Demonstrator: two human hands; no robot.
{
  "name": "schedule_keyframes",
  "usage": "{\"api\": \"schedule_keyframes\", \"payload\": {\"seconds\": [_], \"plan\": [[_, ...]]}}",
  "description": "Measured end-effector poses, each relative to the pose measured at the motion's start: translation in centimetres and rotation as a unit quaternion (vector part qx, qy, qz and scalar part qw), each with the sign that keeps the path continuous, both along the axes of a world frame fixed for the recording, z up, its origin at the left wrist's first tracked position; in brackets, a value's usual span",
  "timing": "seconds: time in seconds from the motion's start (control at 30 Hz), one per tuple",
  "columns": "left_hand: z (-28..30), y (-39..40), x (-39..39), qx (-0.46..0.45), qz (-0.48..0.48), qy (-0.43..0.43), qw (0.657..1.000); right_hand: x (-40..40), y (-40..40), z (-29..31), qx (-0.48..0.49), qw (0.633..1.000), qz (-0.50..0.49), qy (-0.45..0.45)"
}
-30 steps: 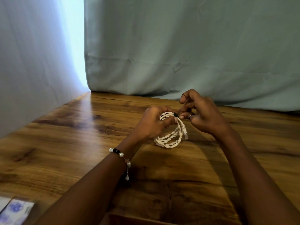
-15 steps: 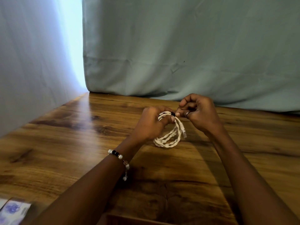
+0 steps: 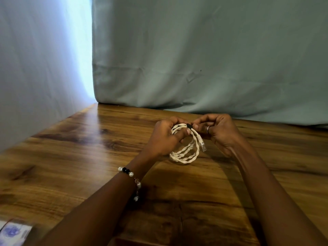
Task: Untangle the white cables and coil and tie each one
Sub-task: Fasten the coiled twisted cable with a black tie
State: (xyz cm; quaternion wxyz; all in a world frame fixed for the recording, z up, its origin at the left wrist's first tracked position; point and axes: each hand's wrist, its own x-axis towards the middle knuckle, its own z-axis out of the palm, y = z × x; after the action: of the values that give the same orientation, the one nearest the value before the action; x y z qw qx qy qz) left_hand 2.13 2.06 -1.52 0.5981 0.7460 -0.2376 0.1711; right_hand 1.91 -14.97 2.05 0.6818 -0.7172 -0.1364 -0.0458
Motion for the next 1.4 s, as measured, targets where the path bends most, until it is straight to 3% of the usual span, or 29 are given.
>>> {"api": "schedule_keyframes", "payload": {"seconds": [0.1,0.33,0.47,0.7,1.2,1.4], "plan": [[0.1,-0.1,0.0,-0.019,0.004,0.007,1.000,0.1,-0.1,-0.1,0.012,1.000,-0.019,-0.009],[-0.3,0.2,-0.1,0.081,0.036,-0.088,0.992,0.0,-0.1,-0.1,-0.025,1.000,0.011,-0.015],[-0.2,-0.1,-0.3,0.072,0.029,-0.103,0.992,0.1,-0.4,0.1,0.029,0.998,0.040,0.028],[-0.3,-0.2,0.1,0.004,-0.001,-0.062,0.998,0.2,-0.8,-0.1,0.123,0.987,0.079,0.072],[0.0,-0.6,-0.6,0.092,0.033,-0.133,0.986,0.2,-0.7,-0.2,0.122,0.986,0.080,0.077],[-0.3,-0.4,0.1,0.024,0.015,-0.062,0.998,0.5,-0.5,-0.4,0.152,0.982,0.079,0.085]]}}
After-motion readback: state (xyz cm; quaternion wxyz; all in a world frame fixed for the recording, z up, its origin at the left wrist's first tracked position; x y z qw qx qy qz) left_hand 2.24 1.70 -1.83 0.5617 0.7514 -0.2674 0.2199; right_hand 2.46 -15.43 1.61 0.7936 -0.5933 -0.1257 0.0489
